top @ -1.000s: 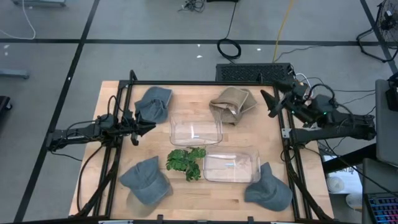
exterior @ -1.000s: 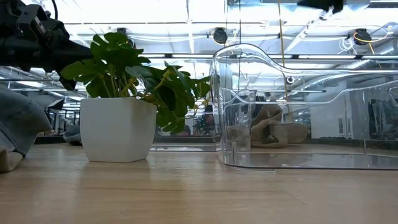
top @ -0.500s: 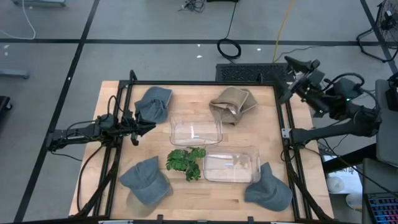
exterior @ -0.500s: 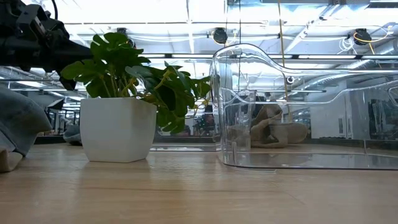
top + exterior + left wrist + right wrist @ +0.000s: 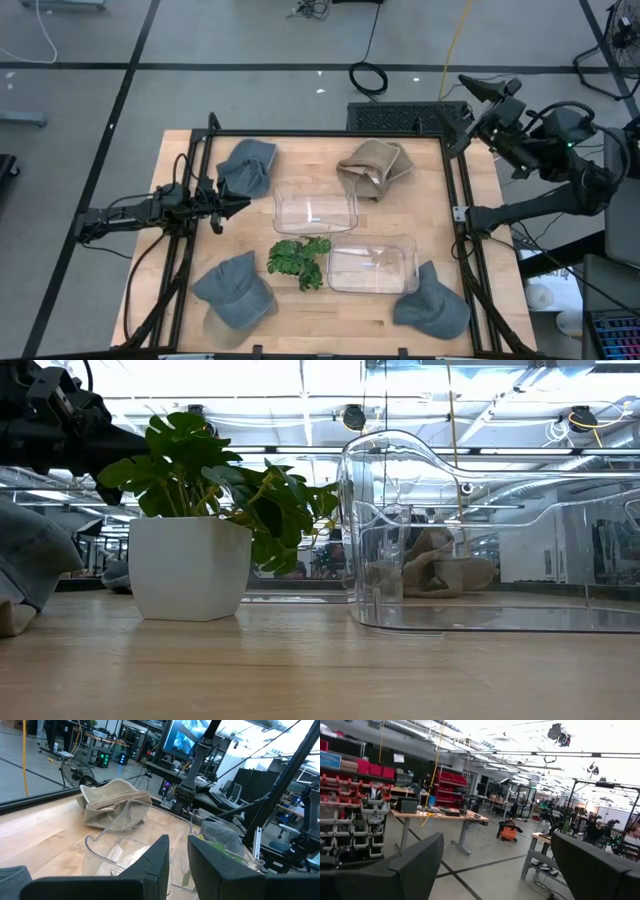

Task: Pick & Place hat
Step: Put the top left brown cap into the bottom transparent bin

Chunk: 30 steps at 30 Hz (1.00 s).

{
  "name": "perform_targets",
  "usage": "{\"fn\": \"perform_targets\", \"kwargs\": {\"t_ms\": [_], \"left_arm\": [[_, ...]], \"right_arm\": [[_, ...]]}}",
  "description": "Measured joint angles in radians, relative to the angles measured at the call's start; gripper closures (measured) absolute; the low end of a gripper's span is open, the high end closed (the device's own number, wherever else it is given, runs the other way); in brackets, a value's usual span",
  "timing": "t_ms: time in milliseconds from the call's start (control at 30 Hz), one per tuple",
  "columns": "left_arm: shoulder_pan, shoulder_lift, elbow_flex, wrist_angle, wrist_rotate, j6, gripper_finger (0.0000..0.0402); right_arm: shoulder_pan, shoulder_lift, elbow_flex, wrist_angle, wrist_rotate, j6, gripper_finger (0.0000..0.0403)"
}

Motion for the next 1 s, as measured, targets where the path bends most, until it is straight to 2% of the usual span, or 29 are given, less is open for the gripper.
{"fn": "perform_targets", "kwargs": {"t_ms": [800,1000], "left_arm": [[0.000,0.000,0.000,0.000,0.000,-0.001,0.0325],[0.000,0.000,0.000,0.000,0.000,0.000,0.0325]], "right_arm": [[0.000,0.226,0.429,-0.407,0.000,-0.017,0.0046],[0.000,0.245,0.464,-0.509,-0.001,-0.056,0.0046]]}}
